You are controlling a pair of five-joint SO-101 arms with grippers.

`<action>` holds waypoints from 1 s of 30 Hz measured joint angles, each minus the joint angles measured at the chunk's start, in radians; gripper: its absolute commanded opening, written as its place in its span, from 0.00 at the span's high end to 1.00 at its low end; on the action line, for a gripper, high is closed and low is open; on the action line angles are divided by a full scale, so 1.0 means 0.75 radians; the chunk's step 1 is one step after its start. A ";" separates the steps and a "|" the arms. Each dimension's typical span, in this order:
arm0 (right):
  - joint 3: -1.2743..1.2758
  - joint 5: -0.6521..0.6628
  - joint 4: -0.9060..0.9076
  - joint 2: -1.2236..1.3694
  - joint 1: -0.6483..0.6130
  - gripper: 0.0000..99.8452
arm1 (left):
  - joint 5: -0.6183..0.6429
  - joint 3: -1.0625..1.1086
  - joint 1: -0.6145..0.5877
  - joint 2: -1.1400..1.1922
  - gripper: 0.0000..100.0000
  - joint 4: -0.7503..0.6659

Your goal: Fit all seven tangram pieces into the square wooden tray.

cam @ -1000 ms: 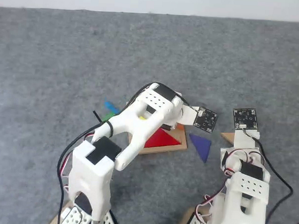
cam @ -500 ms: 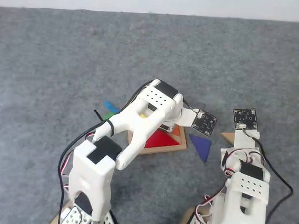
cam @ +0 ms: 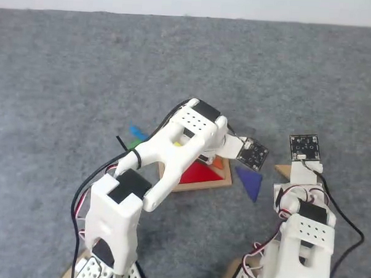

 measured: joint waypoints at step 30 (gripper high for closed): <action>0.000 0.000 0.000 0.000 0.000 0.85 | 0.675 -0.442 -0.162 0.023 0.96 0.174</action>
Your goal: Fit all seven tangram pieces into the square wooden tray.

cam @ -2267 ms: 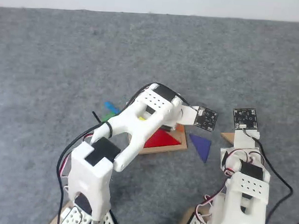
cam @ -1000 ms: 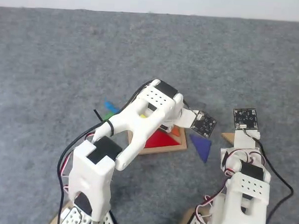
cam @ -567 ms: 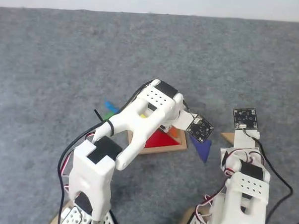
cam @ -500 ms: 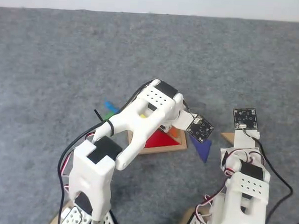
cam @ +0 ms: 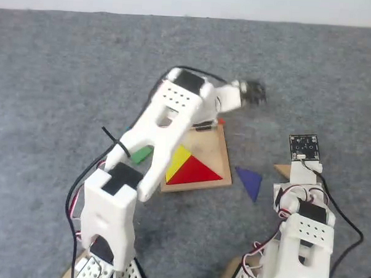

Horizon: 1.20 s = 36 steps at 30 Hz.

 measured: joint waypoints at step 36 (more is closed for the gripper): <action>0.000 0.000 0.000 0.000 0.000 0.85 | 0.250 0.137 -0.065 0.176 0.98 -0.039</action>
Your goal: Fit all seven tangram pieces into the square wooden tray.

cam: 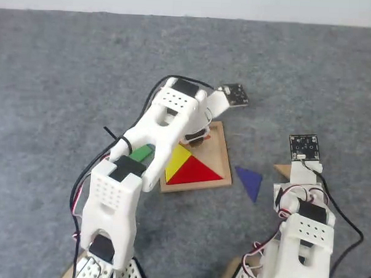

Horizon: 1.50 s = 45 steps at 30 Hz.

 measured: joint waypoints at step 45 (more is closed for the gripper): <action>0.000 0.000 0.000 0.000 0.000 0.85 | -0.065 0.047 -0.049 -0.051 0.86 -0.102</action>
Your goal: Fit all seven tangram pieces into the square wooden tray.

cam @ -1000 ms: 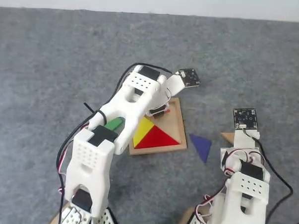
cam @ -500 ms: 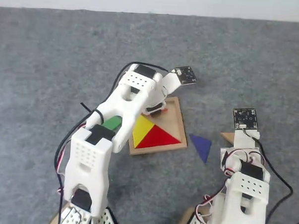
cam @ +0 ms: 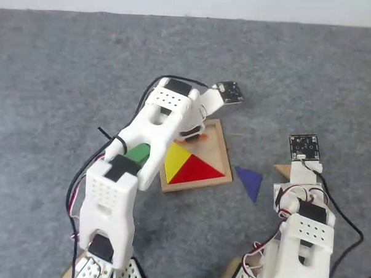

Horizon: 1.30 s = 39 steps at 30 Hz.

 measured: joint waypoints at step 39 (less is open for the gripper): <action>0.000 0.000 0.000 0.000 -0.002 0.85 | 0.004 0.213 -0.250 -0.061 0.86 -0.194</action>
